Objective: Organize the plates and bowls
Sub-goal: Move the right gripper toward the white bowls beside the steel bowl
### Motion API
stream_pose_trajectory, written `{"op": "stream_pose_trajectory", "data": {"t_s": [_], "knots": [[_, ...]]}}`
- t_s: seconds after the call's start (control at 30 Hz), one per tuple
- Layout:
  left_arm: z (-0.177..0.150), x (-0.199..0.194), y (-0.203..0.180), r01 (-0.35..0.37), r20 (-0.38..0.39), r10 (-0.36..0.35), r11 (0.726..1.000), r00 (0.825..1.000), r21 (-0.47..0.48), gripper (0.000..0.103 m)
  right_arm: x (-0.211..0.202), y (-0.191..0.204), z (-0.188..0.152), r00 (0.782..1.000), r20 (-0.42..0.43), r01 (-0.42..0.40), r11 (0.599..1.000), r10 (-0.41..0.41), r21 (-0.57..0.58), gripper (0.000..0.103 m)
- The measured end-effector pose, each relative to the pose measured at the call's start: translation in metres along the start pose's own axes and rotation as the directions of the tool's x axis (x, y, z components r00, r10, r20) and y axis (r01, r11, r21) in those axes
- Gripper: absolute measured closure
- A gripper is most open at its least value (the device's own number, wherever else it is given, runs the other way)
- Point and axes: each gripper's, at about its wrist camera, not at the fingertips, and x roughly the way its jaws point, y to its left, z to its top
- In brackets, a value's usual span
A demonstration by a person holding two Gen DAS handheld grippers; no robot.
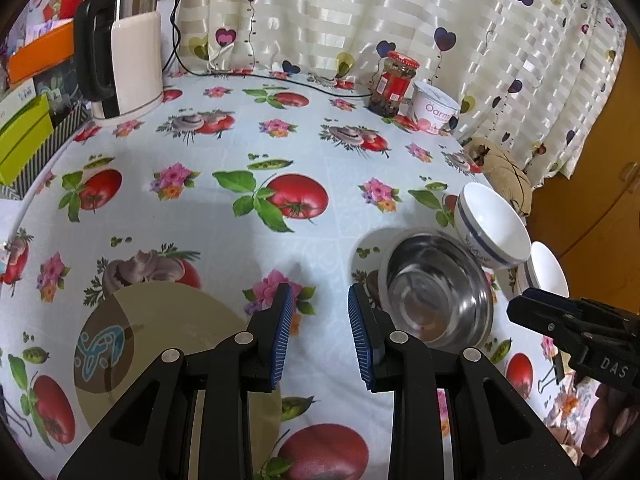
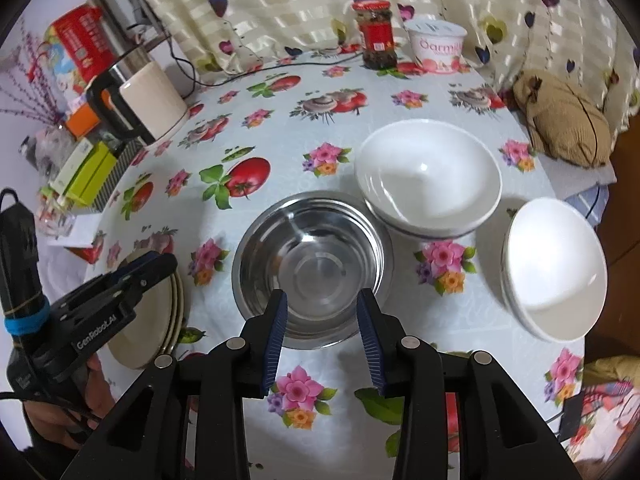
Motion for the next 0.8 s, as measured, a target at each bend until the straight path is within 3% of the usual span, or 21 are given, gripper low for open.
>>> {"op": "stream_pose_trajectory", "data": {"t_s": [0.23, 0.8], "knots": [[0.006, -0.007, -0.017, -0.03, 0.03, 0.03, 0.999, 0.999, 0.018, 0.073, -0.012, -0.009, 0.0, 0.999, 0.032, -0.028, 0.999, 0.03, -0.04, 0.066], [0.019, -0.006, -0.051, -0.028, 0.028, 0.026, 0.996, 0.999, 0.085, 0.073, -0.032, -0.05, 0.005, 0.993, 0.107, -0.057, 0.998, 0.055, 0.014, 0.066]]}}
